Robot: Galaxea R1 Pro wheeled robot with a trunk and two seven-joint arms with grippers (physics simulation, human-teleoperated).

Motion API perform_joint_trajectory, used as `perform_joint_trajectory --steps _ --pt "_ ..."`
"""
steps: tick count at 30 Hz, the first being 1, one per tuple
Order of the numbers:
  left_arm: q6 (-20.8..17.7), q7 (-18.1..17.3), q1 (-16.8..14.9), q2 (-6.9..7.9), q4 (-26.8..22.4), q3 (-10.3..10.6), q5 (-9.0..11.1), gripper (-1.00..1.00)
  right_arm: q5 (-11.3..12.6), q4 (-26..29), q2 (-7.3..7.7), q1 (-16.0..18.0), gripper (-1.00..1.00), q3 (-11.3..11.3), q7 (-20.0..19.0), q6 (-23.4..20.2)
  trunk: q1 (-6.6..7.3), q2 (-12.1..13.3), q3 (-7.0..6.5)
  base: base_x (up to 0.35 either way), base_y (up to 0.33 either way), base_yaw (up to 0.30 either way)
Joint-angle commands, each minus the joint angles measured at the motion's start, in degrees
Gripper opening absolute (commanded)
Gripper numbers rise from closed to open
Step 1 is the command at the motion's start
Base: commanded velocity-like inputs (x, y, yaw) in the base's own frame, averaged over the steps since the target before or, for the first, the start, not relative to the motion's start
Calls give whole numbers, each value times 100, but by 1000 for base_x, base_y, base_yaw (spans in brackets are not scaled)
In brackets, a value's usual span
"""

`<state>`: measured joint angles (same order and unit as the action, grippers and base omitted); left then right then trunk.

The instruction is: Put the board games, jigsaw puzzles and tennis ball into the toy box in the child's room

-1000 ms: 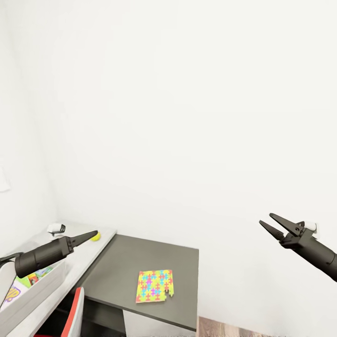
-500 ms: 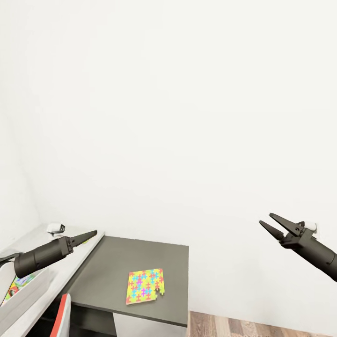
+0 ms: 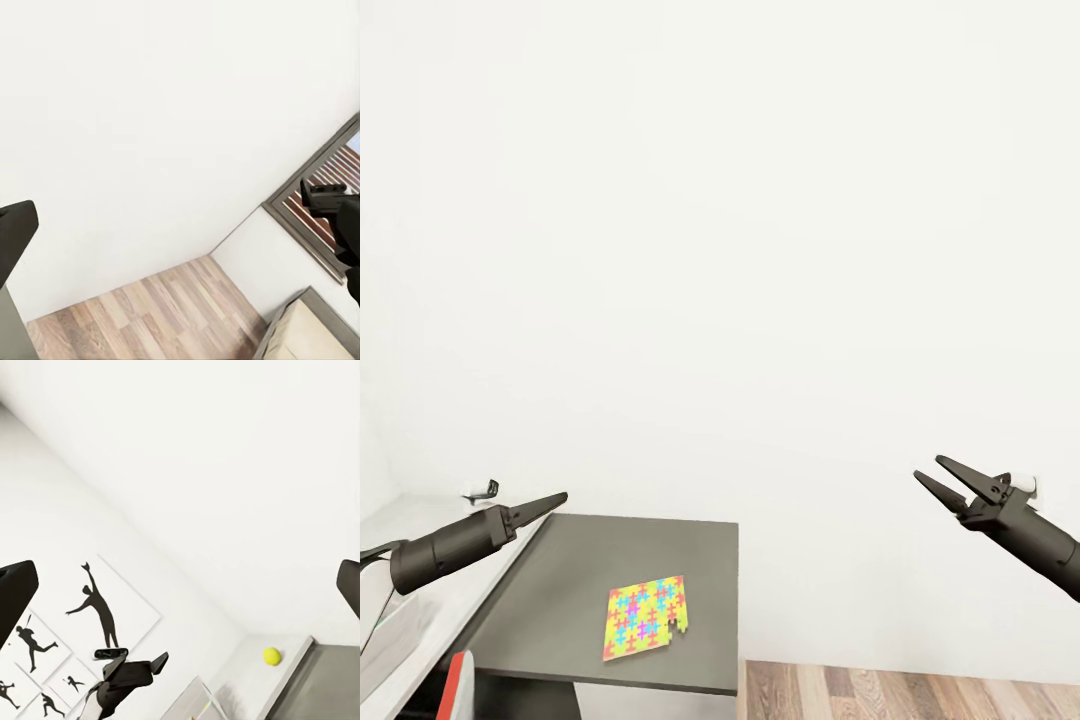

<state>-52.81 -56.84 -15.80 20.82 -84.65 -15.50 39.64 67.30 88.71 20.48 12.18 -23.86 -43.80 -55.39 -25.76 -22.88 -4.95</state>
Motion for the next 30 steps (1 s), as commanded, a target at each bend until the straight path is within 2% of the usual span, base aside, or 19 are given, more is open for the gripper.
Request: perform_joint_trajectory --steps 1,21,24,25,28,30 --pt "-27 -11 -2 1 1 0 7 100 -13 -1 0 4 100 -5 -20 -25 -2 -4 3 0 0 -23" --pt "-30 2 -2 2 1 -4 -2 100 -61 5 0 3 100 5 34 -13 -2 -4 3 0 0 -4" --pt "-39 28 -2 1 1 -2 -8 100 -198 3 -4 3 100 18 77 -2 -2 -4 3 0 0 0" --pt "-42 38 -2 1 1 -1 -19 100 -355 -1 -6 4 100 22 135 1 -2 -4 3 0 0 0" --pt "-64 135 -7 -4 1 28 -208 100 -660 -22 -11 4 100 25 286 -2 -2 -4 3 0 0 0" --pt "-78 244 -10 -19 1 41 -414 100 -875 -68 -15 4 100 24 439 -9 -2 -4 3 0 0 0"
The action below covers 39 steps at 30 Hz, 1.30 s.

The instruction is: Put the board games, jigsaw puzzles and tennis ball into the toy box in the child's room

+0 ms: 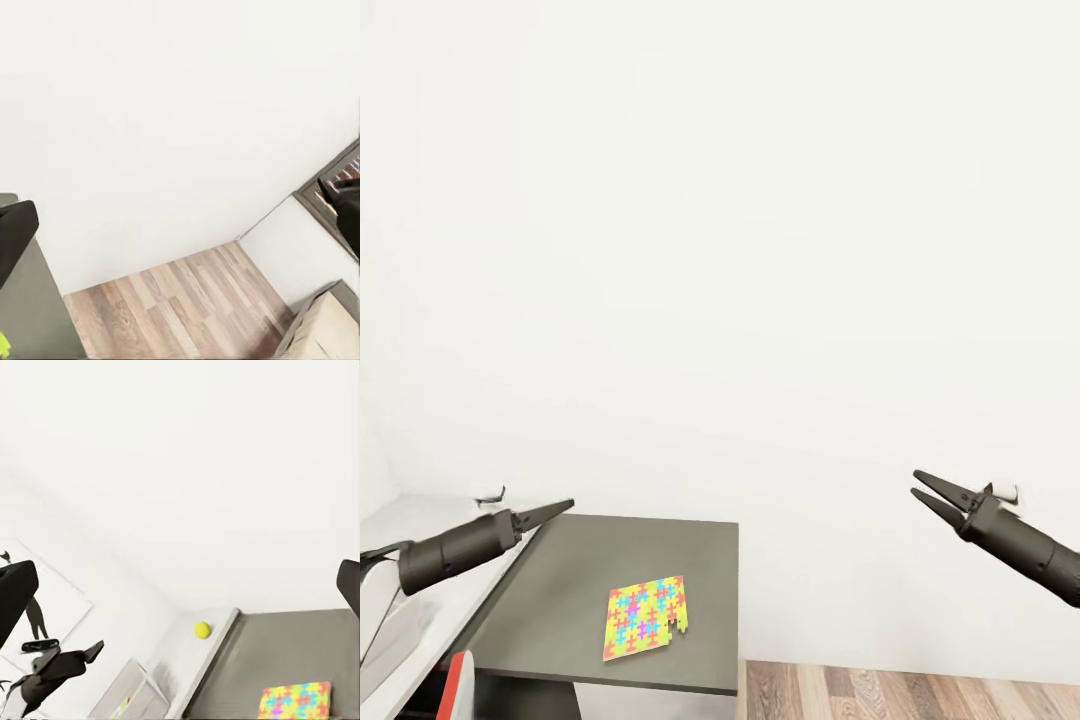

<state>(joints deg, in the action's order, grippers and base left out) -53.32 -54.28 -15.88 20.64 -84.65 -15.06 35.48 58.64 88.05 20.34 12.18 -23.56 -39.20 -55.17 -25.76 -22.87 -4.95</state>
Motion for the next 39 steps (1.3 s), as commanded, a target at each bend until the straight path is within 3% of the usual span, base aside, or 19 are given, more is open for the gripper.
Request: perform_joint_trajectory --steps 1,2,4,10,15,19,20,22,23,26,29,31,35,39 --pt "-36 51 -4 -8 1 2 -117 100 -106 -37 -3 4 100 -7 68 -34 -2 -5 2 0 0 0" --pt "-58 179 -10 -24 1 11 -344 100 -262 -114 -6 1 100 -7 256 -43 -2 -5 2 0 0 0" --pt "-92 289 -14 -34 1 18 -533 100 -364 -208 -8 -2 100 -6 452 -54 -2 -5 2 0 0 0" --pt "-300 486 -44 -129 3 128 -838 100 -531 -477 -5 26 100 -1 1120 -79 -2 -5 2 0 0 0" --pt "-372 851 -224 -362 42 440 -1093 100 -565 -534 -6 42 100 0 1555 -77 -2 -5 2 0 0 0" --pt "-413 1882 -599 -803 149 852 -1594 100 -576 -540 -7 46 100 2 1906 -59 -2 -5 2 0 0 0" --pt "-450 2408 -804 -1031 253 977 -1784 100 -578 -535 -9 46 100 7 2002 -52 -2 -5 2 0 0 0" --pt "-493 2944 -1033 -1257 429 1063 -1932 100 -583 -528 -10 47 100 26 2071 -45 -2 -5 2 0 0 0" --pt "-525 3440 -1257 -1459 664 1123 -2034 100 -591 -524 -8 49 100 75 2123 -36 -2 -5 2 0 0 0" --pt "-533 4100 -1537 -1689 1105 1181 -2129 100 -605 -528 -6 54 100 197 2199 -22 -2 -5 2 0 0 0" --pt "-489 4792 -1786 -1859 1789 1218 -2188 100 -622 -544 -4 69 100 381 2376 -9 -2 -5 2 0 0 0" --pt "-431 5047 -1884 -1904 2135 1227 -2205 100 -625 -547 -6 74 100 461 2519 10 -2 -5 2 0 0 0" --pt "-122 5370 -2073 -1952 2808 1236 -2223 100 -622 -541 -5 79 100 622 2894 155 -2 -5 2 0 0 0" --pt "438 5614 -2256 -1974 3680 1243 -2233 100 -609 -543 -4 114 100 877 3417 372 -2 -5 2 0 0 0"
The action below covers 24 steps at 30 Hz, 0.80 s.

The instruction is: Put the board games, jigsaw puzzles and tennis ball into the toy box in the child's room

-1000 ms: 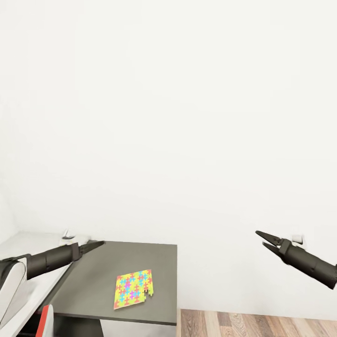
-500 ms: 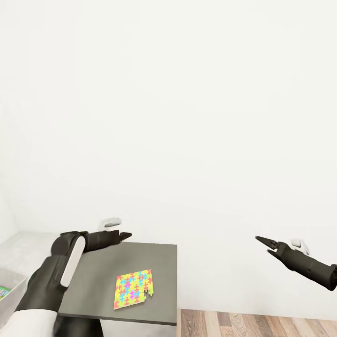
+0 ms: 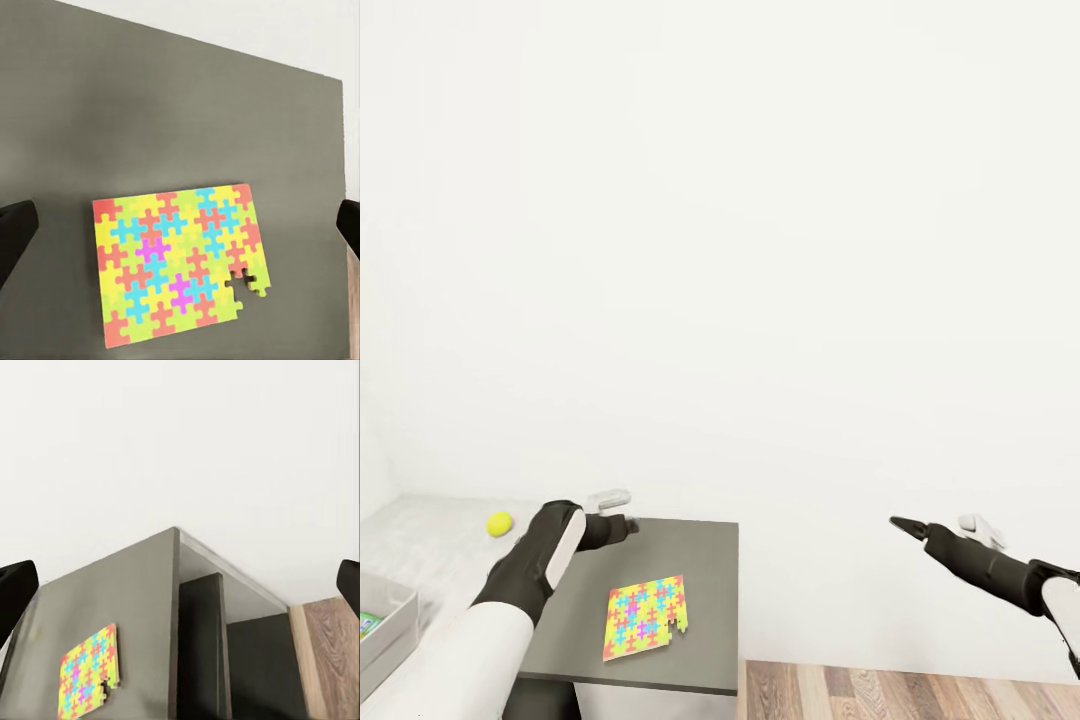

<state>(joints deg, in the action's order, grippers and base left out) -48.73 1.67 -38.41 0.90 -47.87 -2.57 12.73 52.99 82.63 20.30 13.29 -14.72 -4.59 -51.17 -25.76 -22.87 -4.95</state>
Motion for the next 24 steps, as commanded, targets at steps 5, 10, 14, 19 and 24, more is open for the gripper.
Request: perform_joint_trajectory --steps 5,10,14,19,24 --pt "286 211 -276 -8 648 -6 32 100 -34 -8 -6 73 100 269 330 57 -2 -5 3 0 0 0" --pt "457 481 -440 -10 1081 0 8 100 -28 -2 -8 112 100 445 468 82 -2 -5 3 0 0 0" --pt "526 657 -476 -6 1189 1 -7 100 -26 10 -9 120 100 498 488 87 -2 -5 3 0 0 0" --pt "566 804 -495 -2 1247 4 -14 100 -24 26 -9 121 100 516 482 89 -2 -5 3 0 0 0" --pt "579 833 -499 -2 1263 9 -16 100 -19 39 -9 123 100 515 472 96 -2 -5 3 0 0 0"
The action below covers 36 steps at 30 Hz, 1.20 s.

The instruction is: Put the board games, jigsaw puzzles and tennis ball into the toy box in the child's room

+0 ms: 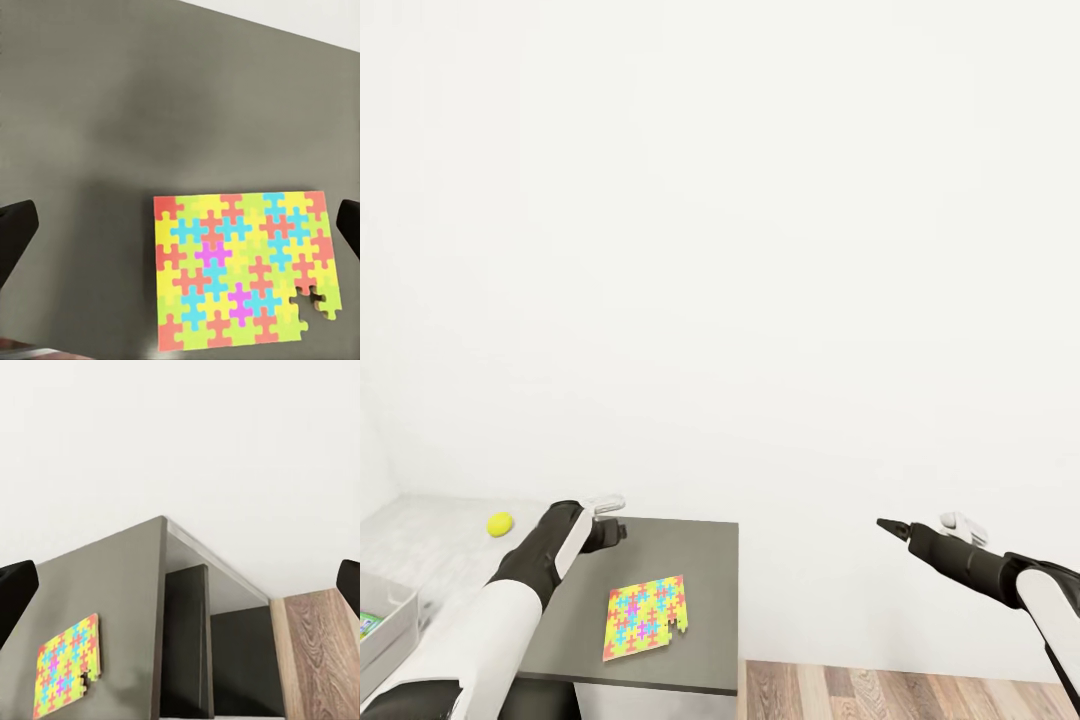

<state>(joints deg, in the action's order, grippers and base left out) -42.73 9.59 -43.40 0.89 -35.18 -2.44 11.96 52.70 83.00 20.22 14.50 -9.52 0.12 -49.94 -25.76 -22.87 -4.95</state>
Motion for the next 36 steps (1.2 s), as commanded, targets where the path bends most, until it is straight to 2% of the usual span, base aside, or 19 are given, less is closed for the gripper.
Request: perform_joint_trajectory --steps 1,16,36 --pt "-18 44 -1 -1 -4 -3 61 100 10 8 0 2 100 -6 0 -27 -2 -4 3 0 0 0" --pt "226 32 -2 -8 19 13 65 100 52 54 2 3 100 -24 -29 -31 -2 -4 95 0 0 0" --pt "250 -7 -2 0 20 22 71 100 73 34 0 2 100 -25 -30 -42 -2 -4 283 0 0 0"
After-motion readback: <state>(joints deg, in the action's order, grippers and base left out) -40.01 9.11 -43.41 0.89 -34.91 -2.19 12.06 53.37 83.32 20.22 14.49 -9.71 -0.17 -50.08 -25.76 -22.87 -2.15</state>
